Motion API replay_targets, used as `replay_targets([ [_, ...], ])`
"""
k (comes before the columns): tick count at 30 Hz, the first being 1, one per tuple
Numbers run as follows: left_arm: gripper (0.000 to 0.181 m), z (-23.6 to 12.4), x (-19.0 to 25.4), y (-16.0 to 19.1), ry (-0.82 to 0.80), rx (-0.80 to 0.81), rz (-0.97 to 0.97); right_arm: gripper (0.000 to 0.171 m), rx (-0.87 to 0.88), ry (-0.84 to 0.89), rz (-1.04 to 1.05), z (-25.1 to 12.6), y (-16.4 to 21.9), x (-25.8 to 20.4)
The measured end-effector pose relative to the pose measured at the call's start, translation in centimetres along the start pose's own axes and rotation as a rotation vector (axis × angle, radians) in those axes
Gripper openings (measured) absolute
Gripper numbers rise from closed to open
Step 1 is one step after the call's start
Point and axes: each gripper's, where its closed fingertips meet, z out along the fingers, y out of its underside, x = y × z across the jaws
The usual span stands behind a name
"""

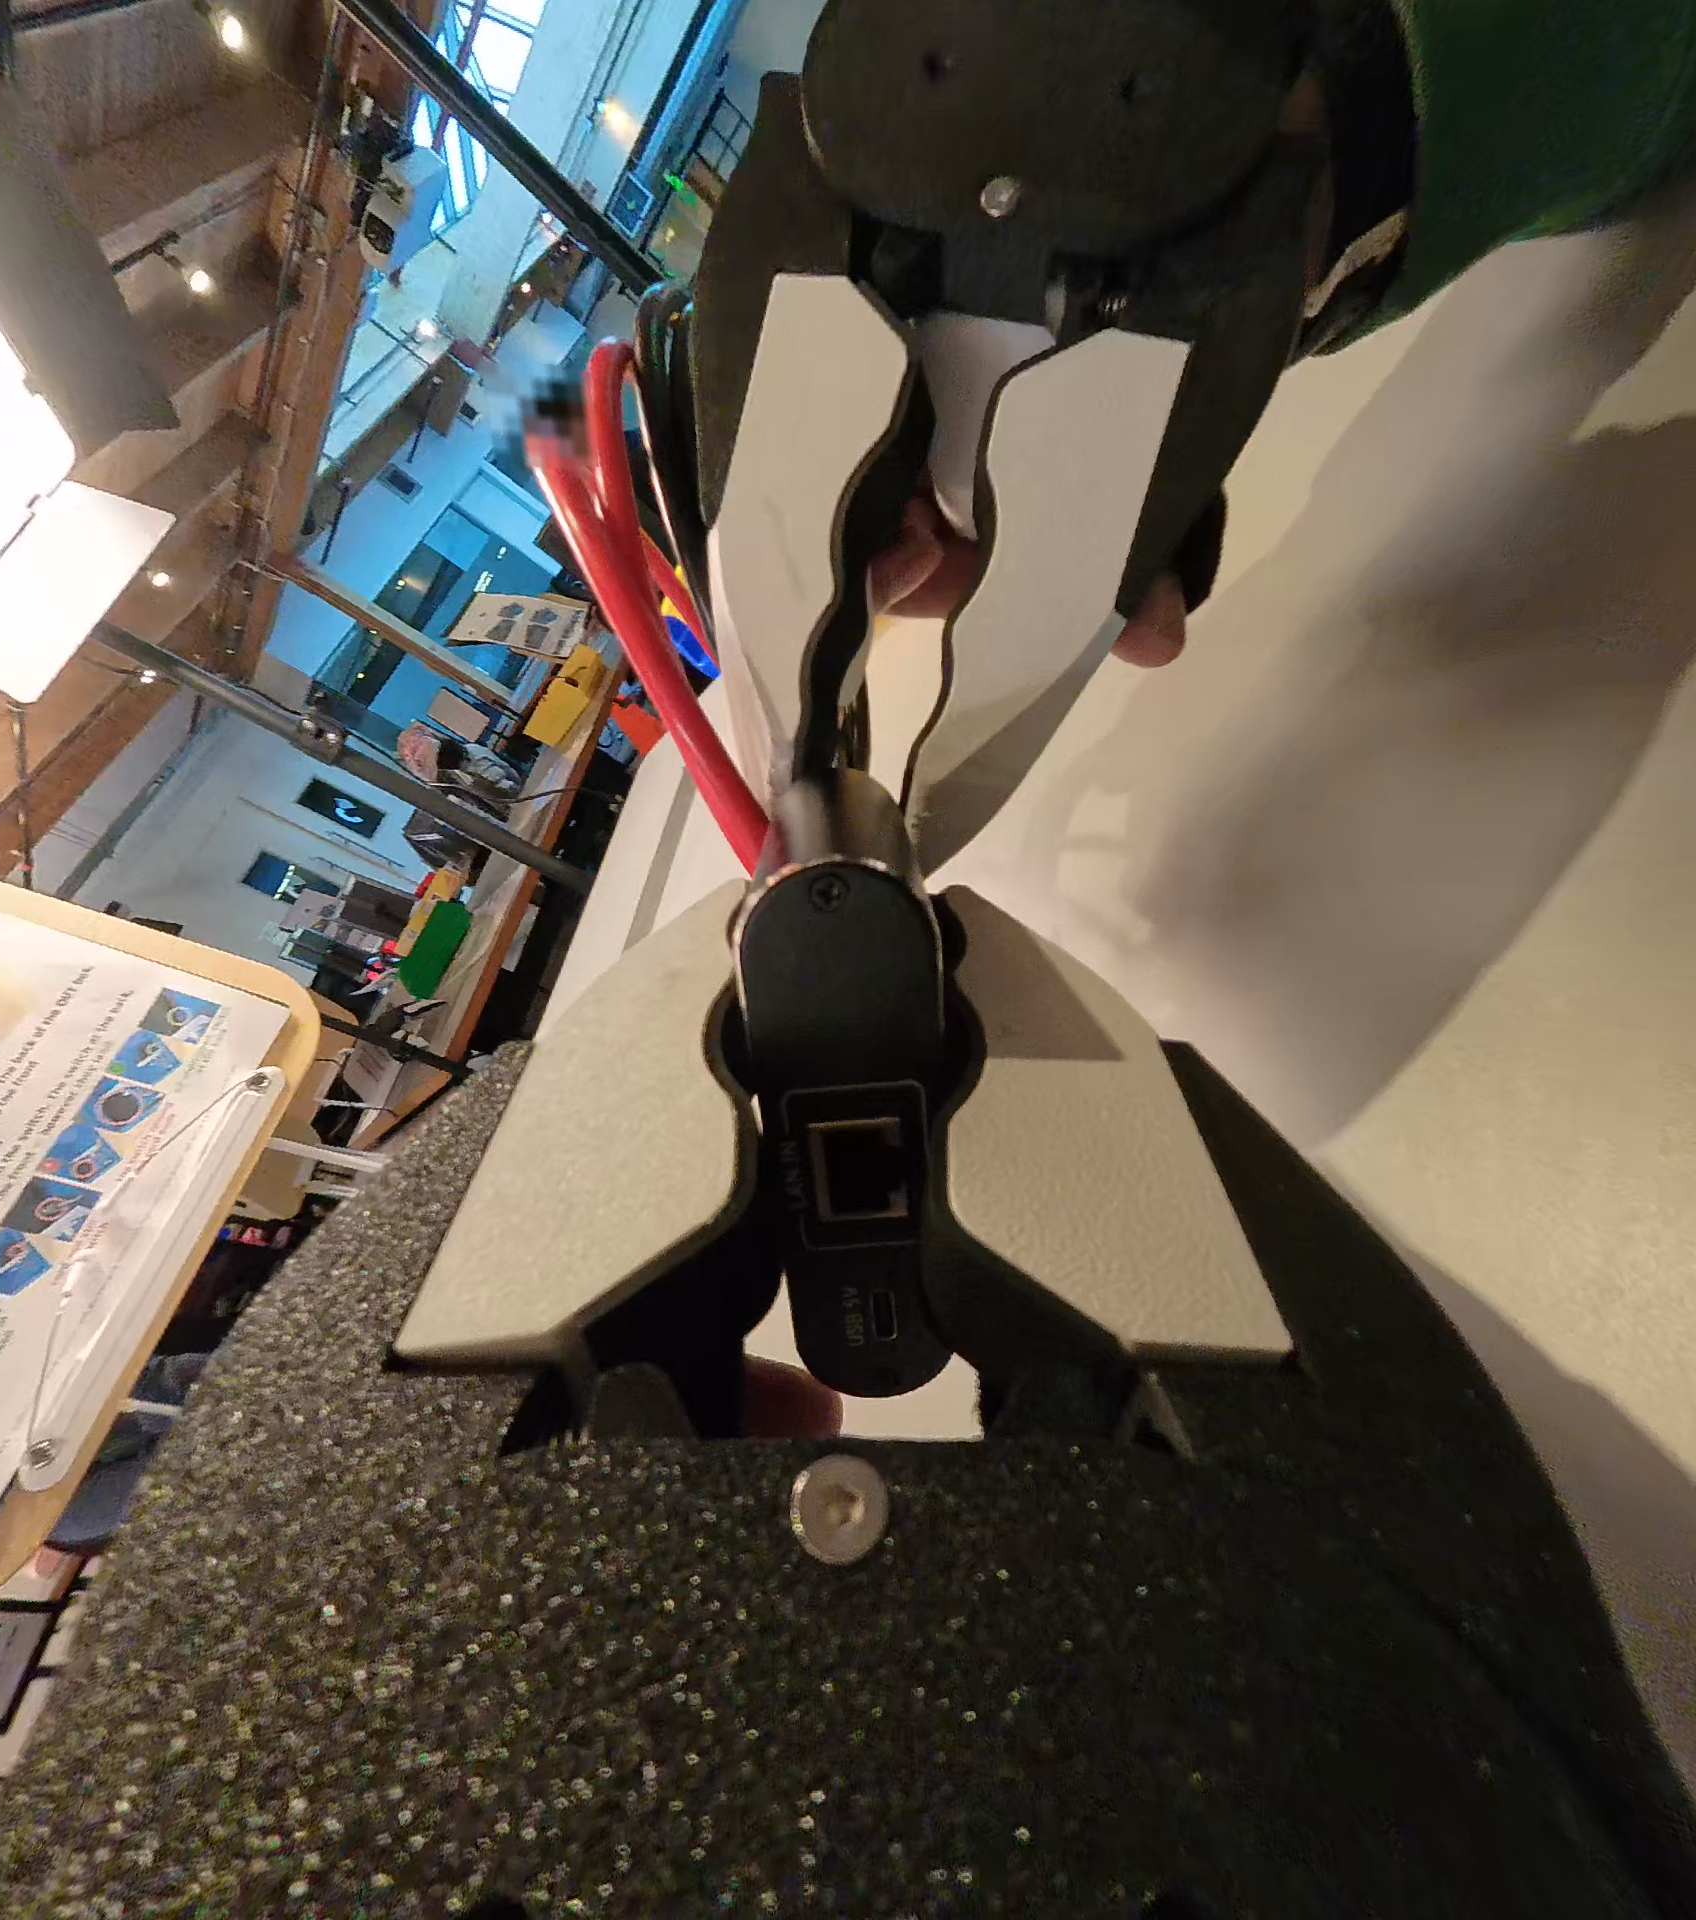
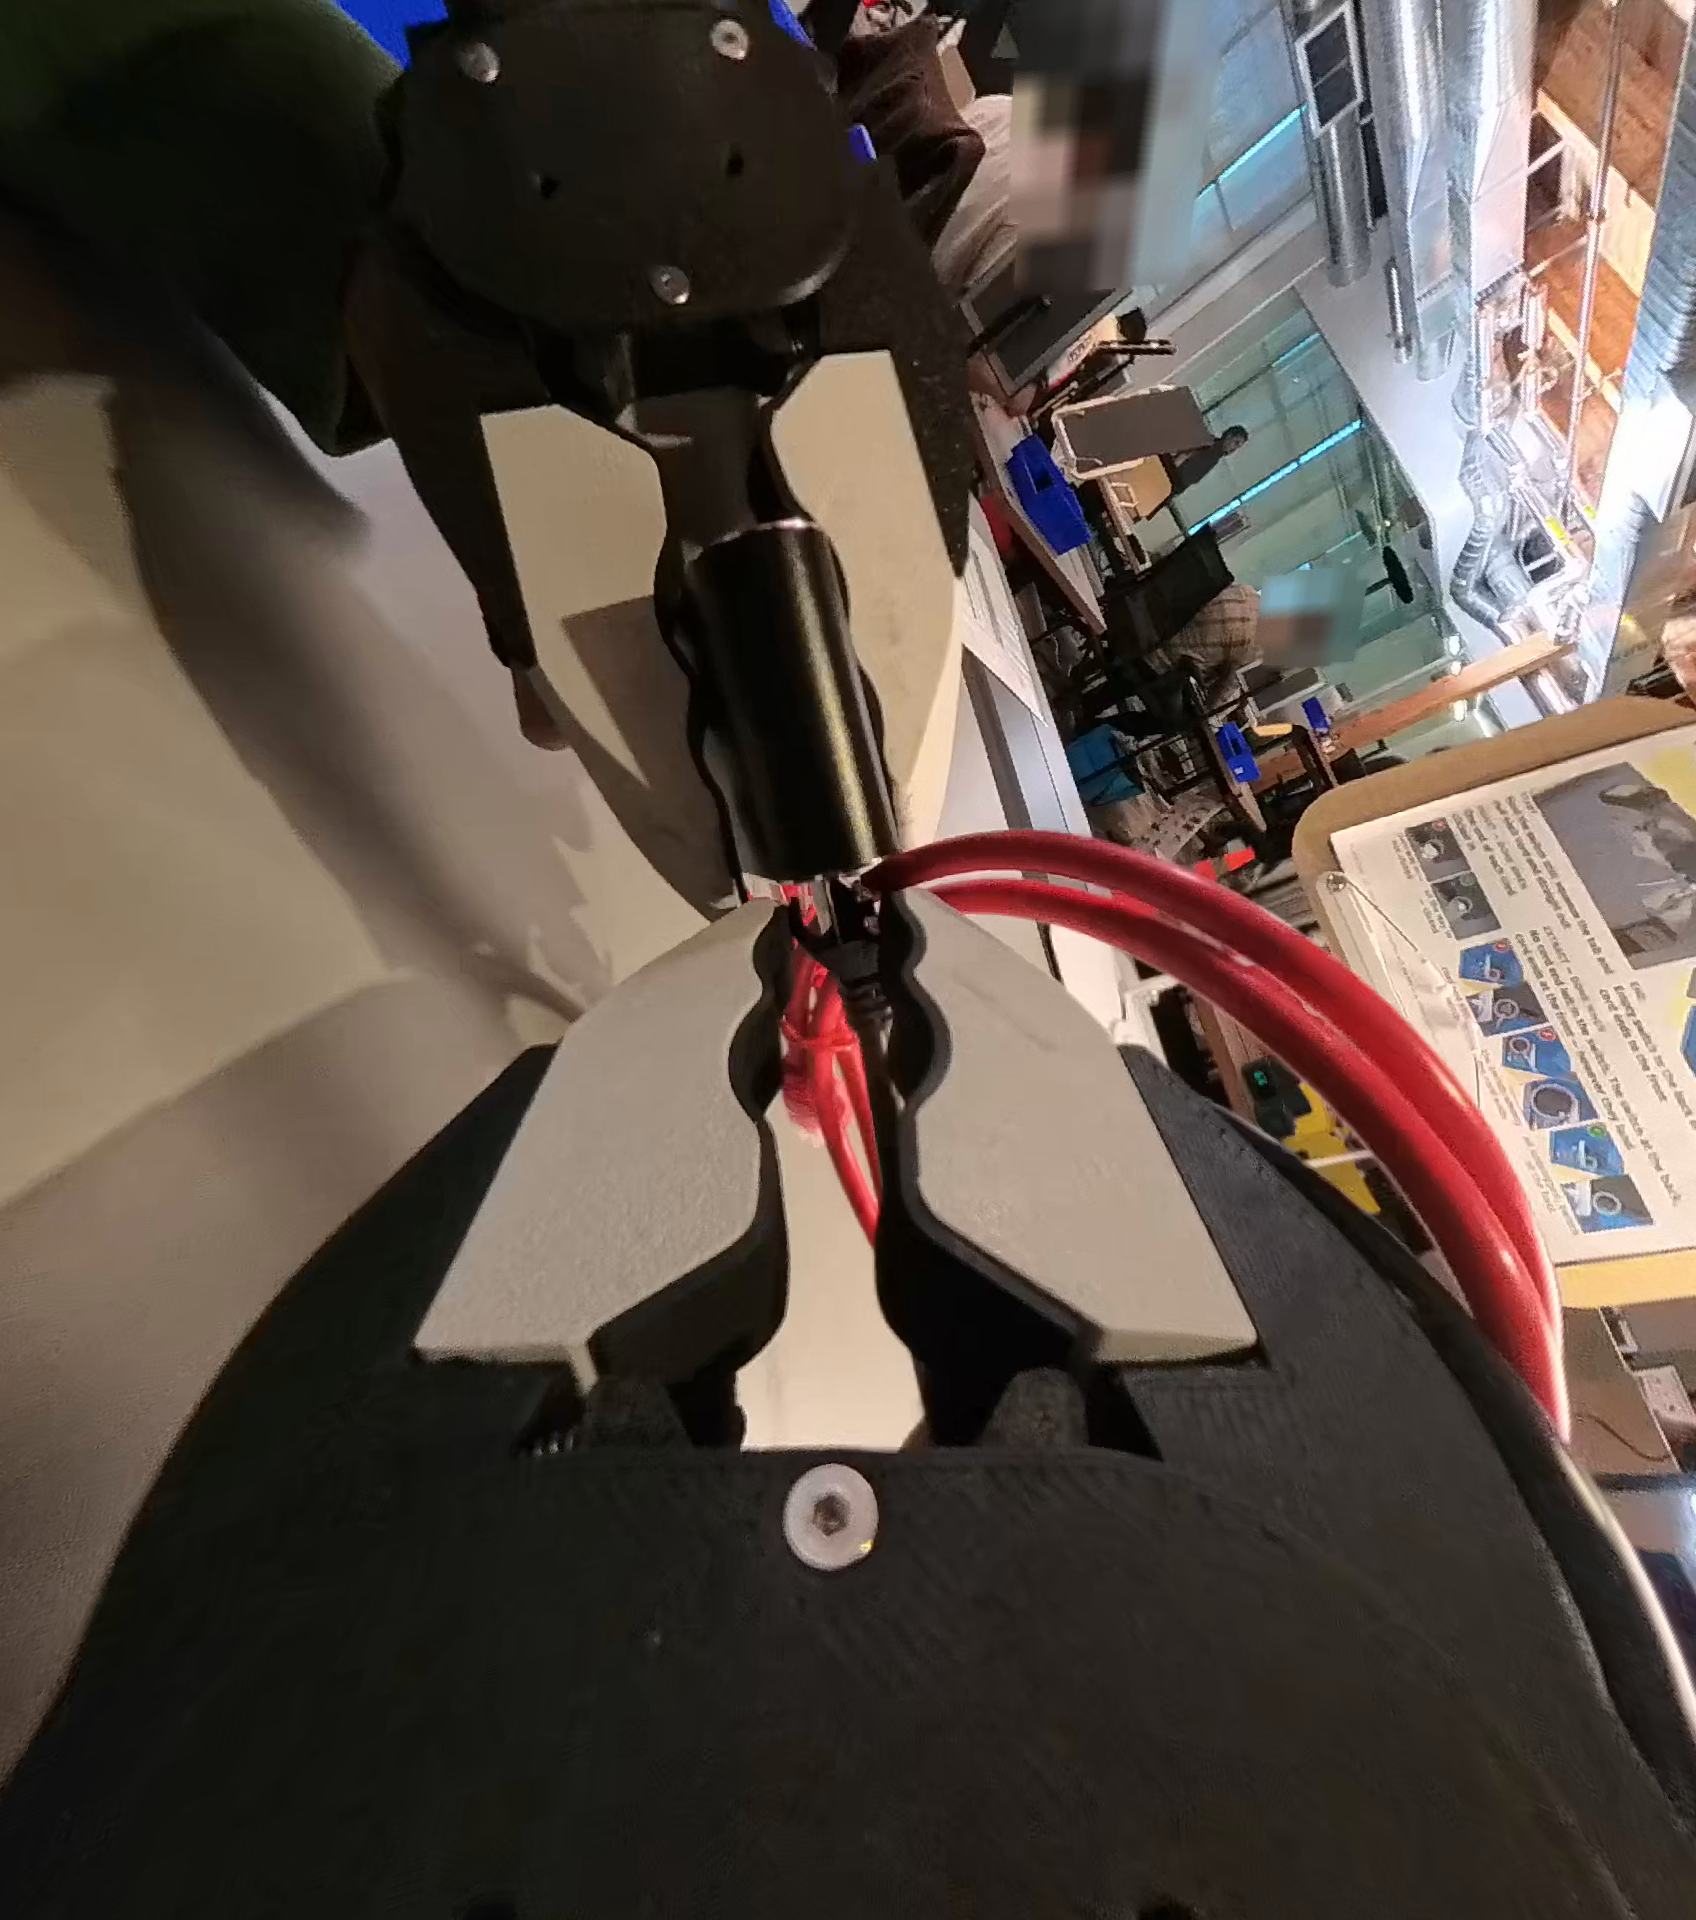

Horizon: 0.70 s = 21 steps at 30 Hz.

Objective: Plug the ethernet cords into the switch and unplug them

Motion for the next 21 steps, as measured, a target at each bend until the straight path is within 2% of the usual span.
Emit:
replay_targets([
  [8, 0.029, -0.2, -1.6, -0.2, -0.134, -0.033, 0.091, 0.015, -0.048, 0.122, 0.081, 0.2, -0.3, 1.5],
  [15, 0.03, -0.3, -1.6, -0.5, -0.124, 0.002, 0.056, 0.015, -0.012, 0.081, 0.186, 0.1, -0.5, 1.6],
  [21, 0.029, -0.4, -2.0, -0.8, -0.207, -0.038, 0.193, 0.015, -0.011, 0.101, 0.174, -0.1, -0.6, 1.7],
])
